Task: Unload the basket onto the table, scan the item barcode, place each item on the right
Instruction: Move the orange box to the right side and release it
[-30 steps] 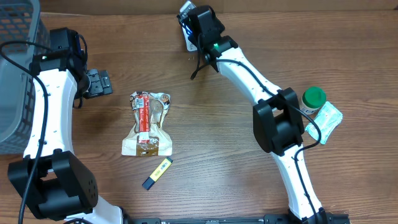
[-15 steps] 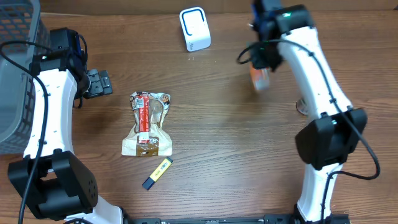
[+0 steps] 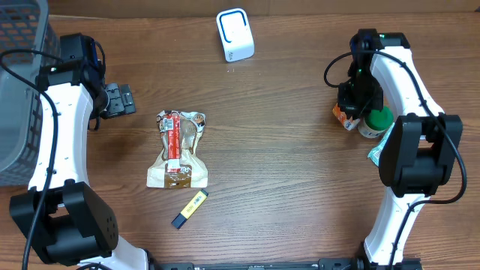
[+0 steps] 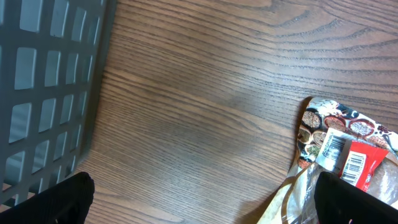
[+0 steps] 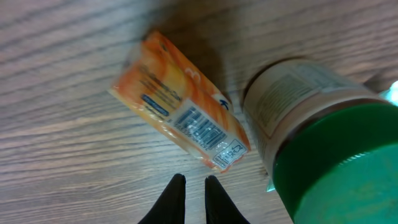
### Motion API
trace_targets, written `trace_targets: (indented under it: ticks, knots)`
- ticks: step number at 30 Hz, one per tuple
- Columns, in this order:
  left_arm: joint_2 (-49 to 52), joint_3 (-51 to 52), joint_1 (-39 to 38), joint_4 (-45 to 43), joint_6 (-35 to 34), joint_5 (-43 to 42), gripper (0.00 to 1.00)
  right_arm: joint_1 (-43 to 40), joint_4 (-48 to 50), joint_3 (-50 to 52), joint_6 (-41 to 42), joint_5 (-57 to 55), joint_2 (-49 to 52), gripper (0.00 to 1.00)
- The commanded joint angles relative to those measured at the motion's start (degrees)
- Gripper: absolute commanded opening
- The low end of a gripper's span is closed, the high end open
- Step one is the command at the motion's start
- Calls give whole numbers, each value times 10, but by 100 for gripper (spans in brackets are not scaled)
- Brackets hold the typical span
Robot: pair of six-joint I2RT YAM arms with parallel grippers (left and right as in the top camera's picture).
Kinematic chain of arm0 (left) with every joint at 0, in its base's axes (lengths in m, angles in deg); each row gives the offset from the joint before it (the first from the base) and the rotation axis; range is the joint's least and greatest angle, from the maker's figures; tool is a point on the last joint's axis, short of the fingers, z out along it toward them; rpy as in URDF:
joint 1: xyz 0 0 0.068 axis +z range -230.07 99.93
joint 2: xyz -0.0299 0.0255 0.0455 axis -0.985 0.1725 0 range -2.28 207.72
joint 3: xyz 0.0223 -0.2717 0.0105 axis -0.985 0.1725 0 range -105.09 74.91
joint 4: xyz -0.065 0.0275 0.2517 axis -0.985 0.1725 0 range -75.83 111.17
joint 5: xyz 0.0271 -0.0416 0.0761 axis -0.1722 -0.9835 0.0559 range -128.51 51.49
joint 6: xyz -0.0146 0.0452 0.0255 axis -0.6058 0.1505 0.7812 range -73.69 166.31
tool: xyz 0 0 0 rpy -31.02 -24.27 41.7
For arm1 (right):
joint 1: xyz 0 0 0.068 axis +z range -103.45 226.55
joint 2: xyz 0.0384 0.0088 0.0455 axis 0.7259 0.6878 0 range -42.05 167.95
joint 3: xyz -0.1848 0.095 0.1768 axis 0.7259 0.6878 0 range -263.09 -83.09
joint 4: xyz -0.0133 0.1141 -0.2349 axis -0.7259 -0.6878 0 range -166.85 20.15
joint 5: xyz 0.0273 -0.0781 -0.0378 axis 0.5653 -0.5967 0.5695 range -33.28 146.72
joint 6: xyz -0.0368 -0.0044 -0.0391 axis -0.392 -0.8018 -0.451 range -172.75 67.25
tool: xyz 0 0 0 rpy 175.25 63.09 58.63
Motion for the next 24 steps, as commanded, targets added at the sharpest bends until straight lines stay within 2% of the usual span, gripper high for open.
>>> trace_targets:
  ticks: [1,7,14,18,21,23,24]
  knots:
    - [0,-1,-2,0,11,-1,100,10,10,7,4,13,-1,13]
    - [0,-1,-2,0,11,-1,100,34,23,7,4,29,-1,15]
    - [0,-1,-2,0,11,-1,100,93,51,7,5,197,-1,17]
    - [0,-1,-2,0,11,-1,100,151,64,7,5,284,-1,23]
    - [0,-1,-2,0,11,-1,100,196,57,7,7,307,-1,27]
    - [0,-1,-2,0,11,-1,100,233,45,7,13,315,-1,28]
    - [0,-1,-2,0,11,-1,100,257,40,7,32,316,-1,23]
